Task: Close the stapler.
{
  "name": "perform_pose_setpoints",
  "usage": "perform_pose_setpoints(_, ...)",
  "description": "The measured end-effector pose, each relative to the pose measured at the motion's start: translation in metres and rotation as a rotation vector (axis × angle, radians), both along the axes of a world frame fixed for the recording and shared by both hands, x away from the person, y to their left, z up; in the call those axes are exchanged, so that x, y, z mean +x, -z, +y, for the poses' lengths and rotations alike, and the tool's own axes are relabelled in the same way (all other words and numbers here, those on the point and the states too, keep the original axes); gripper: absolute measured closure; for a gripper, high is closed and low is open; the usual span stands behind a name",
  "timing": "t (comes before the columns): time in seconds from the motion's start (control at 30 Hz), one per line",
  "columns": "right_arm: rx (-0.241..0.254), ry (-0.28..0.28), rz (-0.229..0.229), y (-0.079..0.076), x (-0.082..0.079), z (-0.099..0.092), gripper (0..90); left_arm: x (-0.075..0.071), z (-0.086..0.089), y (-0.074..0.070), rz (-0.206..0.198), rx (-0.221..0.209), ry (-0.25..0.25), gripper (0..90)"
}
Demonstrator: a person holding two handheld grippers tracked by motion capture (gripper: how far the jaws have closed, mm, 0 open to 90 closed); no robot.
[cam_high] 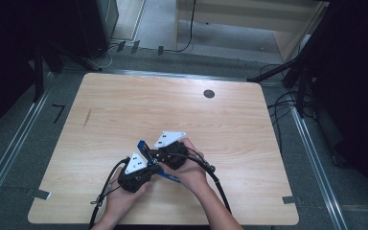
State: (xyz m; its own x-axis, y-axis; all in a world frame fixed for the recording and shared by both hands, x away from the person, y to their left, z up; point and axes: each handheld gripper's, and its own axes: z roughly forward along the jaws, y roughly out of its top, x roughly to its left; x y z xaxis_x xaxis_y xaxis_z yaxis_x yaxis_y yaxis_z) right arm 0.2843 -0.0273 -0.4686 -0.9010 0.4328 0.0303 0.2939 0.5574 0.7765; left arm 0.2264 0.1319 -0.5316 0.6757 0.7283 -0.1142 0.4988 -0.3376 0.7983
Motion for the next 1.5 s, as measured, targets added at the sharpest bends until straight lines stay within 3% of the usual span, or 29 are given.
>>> perform_pose_setpoints(0.3, 0.016, 0.012, 0.004, 0.000, -0.003, -0.009, 90.0, -0.001, -0.006, 0.001, -0.011, 0.041, 0.021, 90.0)
perform_pose_setpoints(1.1, 0.047, 0.047, 0.006, 0.003, -0.010, -0.032, 90.0, -0.001, -0.006, 0.001, -0.010, 0.044, 0.023, 90.0)
perform_pose_setpoints(1.27, 0.058, 0.067, -0.002, -0.002, -0.008, -0.036, 90.0, -0.001, -0.006, 0.001, -0.010, 0.044, 0.024, 90.0)
perform_pose_setpoints(1.5, 0.097, 0.095, -0.022, -0.023, -0.003, -0.037, 90.0, -0.001, -0.006, 0.001, -0.012, 0.045, 0.021, 90.0)
